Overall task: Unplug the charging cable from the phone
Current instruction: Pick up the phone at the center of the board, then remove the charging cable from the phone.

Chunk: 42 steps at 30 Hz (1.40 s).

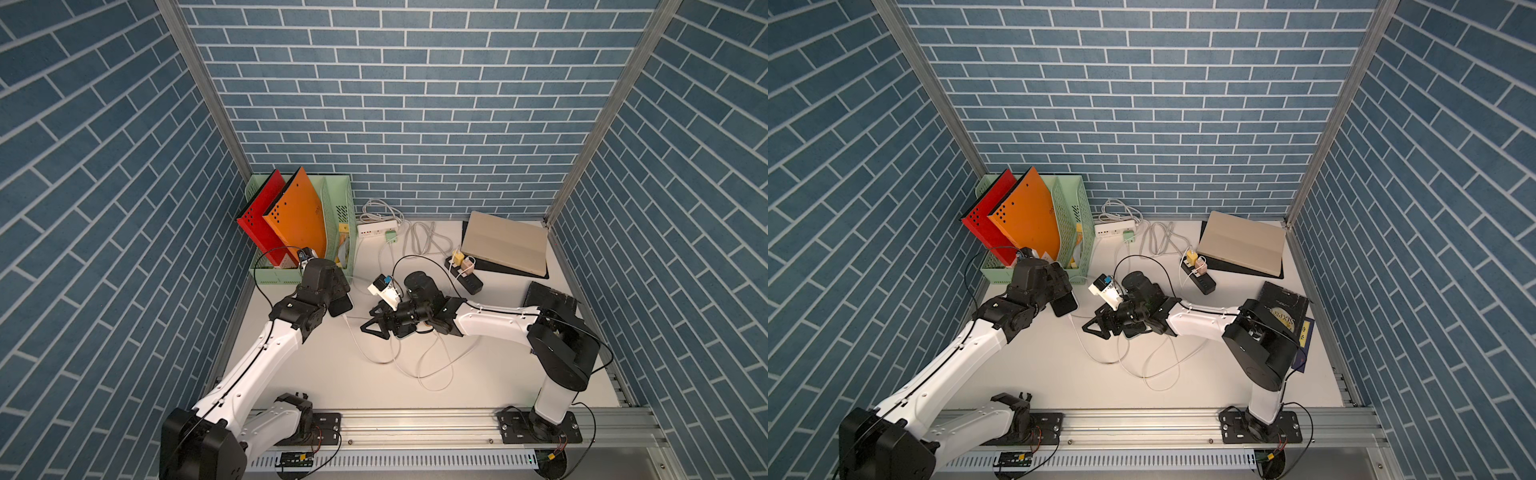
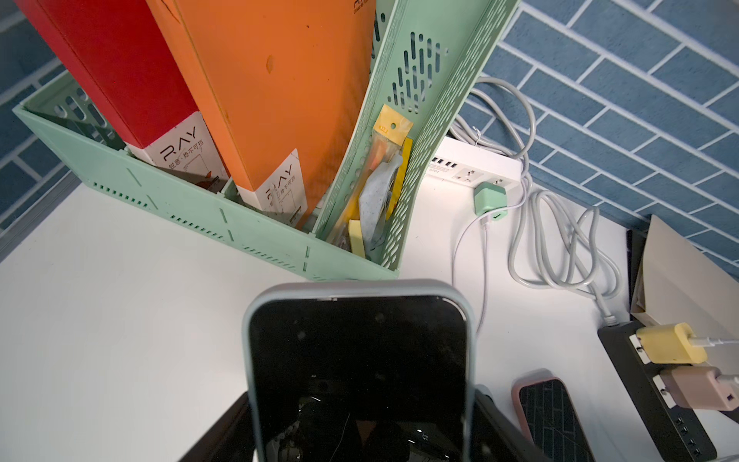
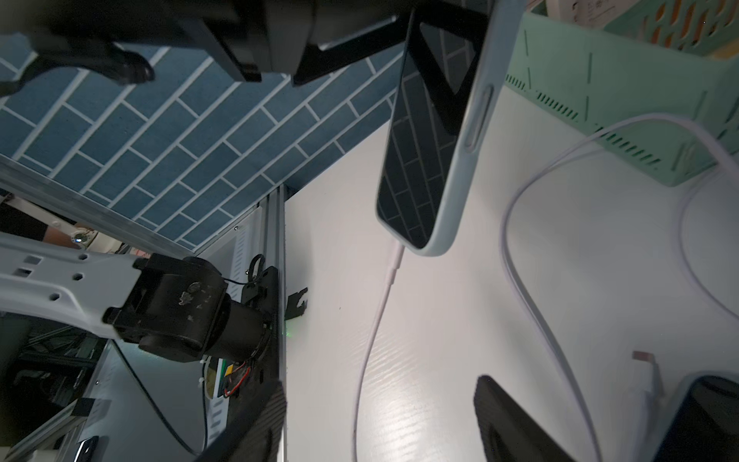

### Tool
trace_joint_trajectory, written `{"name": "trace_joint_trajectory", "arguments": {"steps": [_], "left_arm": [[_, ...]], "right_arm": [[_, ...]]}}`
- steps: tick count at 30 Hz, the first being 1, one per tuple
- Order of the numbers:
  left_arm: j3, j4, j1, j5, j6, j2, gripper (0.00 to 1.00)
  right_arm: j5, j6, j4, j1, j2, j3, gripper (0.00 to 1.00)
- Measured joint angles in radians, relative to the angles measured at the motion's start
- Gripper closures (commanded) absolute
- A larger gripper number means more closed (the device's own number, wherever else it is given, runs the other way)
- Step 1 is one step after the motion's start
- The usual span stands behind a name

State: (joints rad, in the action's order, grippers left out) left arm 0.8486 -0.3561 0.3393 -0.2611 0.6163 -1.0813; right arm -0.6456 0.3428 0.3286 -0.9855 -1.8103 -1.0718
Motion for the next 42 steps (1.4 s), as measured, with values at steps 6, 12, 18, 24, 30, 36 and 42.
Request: {"name": "trace_joint_trajectory", "arguments": {"steps": [6, 12, 18, 24, 30, 36, 42], "left_arm": [[0.000, 0.023, 0.000, 0.001, 0.000, 0.000, 1.00], [0.000, 0.037, 0.000, 0.001, 0.000, 0.000, 1.00], [0.000, 0.039, 0.000, 0.000, 0.000, 0.000, 1.00], [0.000, 0.039, 0.000, 0.000, 0.000, 0.002, 1.00], [0.000, 0.040, 0.000, 0.000, 0.000, 0.003, 1.00], [0.000, 0.039, 0.000, -0.001, 0.000, 0.010, 1.00], [0.000, 0.038, 0.000, -0.004, 0.000, 0.023, 1.00]], "right_arm": [[-0.064, 0.038, 0.004, -0.018, -0.085, -0.016, 0.31], [-0.119, 0.046, 0.013, -0.027, -0.124, -0.073, 0.37], [-0.142, 0.051, 0.022, -0.028, -0.167, -0.127, 0.52], [-0.144, 0.052, 0.024, -0.028, -0.188, -0.148, 0.69], [-0.143, 0.055, 0.023, -0.028, -0.196, -0.160, 0.79], [-0.132, 0.055, 0.021, -0.028, -0.212, -0.169, 0.88], [-0.117, 0.055, 0.011, -0.026, -0.215, -0.175, 0.98]]}}
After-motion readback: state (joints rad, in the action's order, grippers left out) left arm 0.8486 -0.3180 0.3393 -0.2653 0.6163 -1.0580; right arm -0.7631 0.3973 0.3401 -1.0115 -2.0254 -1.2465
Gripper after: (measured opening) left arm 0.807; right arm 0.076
